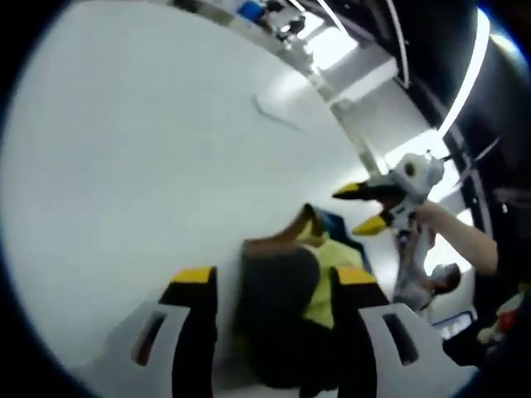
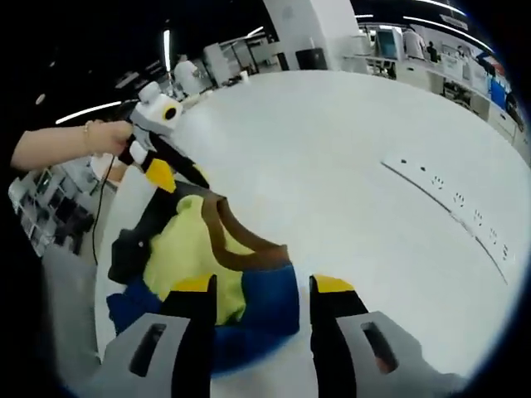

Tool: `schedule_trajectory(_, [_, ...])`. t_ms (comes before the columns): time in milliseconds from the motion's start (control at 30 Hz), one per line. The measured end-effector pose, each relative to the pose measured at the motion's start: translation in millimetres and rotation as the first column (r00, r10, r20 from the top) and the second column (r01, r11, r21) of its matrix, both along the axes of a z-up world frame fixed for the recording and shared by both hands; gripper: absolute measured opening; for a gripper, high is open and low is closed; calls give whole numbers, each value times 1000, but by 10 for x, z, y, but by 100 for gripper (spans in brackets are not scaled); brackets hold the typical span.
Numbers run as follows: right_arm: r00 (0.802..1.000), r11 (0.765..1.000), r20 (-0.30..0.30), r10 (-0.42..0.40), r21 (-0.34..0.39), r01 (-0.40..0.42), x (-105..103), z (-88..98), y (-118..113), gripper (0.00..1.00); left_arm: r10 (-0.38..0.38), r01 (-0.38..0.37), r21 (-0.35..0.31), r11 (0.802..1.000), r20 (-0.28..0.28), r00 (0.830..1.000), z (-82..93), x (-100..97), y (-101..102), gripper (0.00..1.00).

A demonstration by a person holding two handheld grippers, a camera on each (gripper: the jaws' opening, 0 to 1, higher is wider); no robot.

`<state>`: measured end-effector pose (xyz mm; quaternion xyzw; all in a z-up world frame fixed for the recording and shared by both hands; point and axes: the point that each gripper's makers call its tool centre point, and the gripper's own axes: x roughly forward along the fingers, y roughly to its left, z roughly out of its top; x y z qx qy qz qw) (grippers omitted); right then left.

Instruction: Fold the garment on the visible template until the final outline fits inside the template.

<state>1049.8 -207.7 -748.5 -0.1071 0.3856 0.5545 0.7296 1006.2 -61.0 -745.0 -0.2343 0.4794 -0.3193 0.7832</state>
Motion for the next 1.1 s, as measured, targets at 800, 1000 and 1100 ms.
schedule_trajectory(800, [997, 997, 1, 71, -42, -71, 36, -207, 99, 33, -6, 0, -99, 995, -58, 998, -81, 42, -85, 34])
schedule_trajectory(1000, [997, 995, 2, 83, -46, -83, 34, -257, 131, 30, -11, 5, -104, 995, -61, 998, -101, 37, -105, 31])
schedule_trajectory(1100, [996, 996, 8, 83, -45, -83, 56, -267, 144, 27, -9, 2, -104, 995, -63, 998, -108, 43, -102, 30])
